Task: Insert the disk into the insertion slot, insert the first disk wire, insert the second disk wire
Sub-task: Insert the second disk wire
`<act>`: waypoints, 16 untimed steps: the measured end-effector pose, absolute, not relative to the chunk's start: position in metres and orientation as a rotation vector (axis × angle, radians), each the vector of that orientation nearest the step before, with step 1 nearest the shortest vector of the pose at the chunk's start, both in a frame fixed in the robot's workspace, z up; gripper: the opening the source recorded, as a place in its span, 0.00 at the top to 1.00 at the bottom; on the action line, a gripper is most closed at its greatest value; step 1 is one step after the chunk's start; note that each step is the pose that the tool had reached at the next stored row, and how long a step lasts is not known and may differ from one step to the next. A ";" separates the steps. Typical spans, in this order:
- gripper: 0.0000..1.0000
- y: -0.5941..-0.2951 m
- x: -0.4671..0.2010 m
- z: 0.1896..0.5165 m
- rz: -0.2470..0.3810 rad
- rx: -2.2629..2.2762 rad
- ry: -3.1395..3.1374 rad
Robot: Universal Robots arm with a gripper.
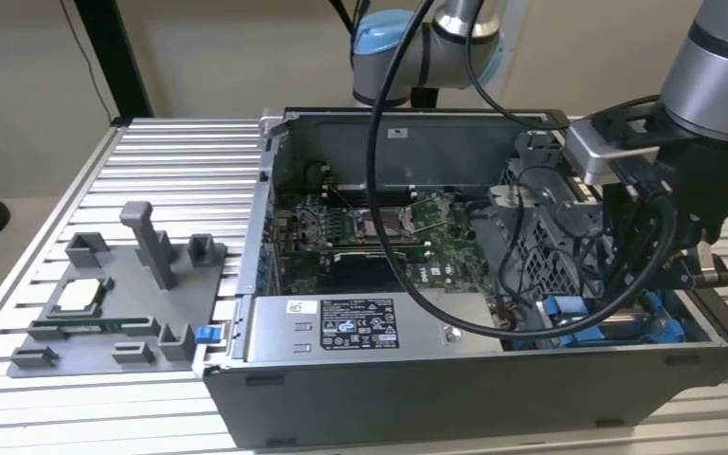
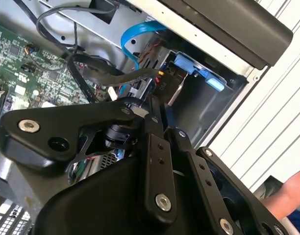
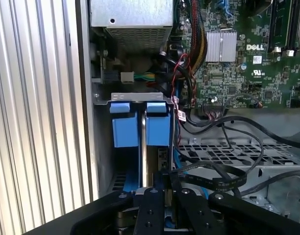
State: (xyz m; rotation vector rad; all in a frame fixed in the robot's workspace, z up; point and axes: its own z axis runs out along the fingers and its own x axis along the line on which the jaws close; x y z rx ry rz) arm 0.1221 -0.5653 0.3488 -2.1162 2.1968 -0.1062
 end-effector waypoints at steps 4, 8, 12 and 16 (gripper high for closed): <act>1.00 -0.565 0.123 0.347 -0.104 -2.116 2.196; 1.00 -0.564 0.123 0.345 -0.103 -2.115 2.195; 1.00 -0.564 0.124 0.343 -0.103 -2.115 2.195; 1.00 -0.564 0.124 0.340 -0.102 -2.115 2.195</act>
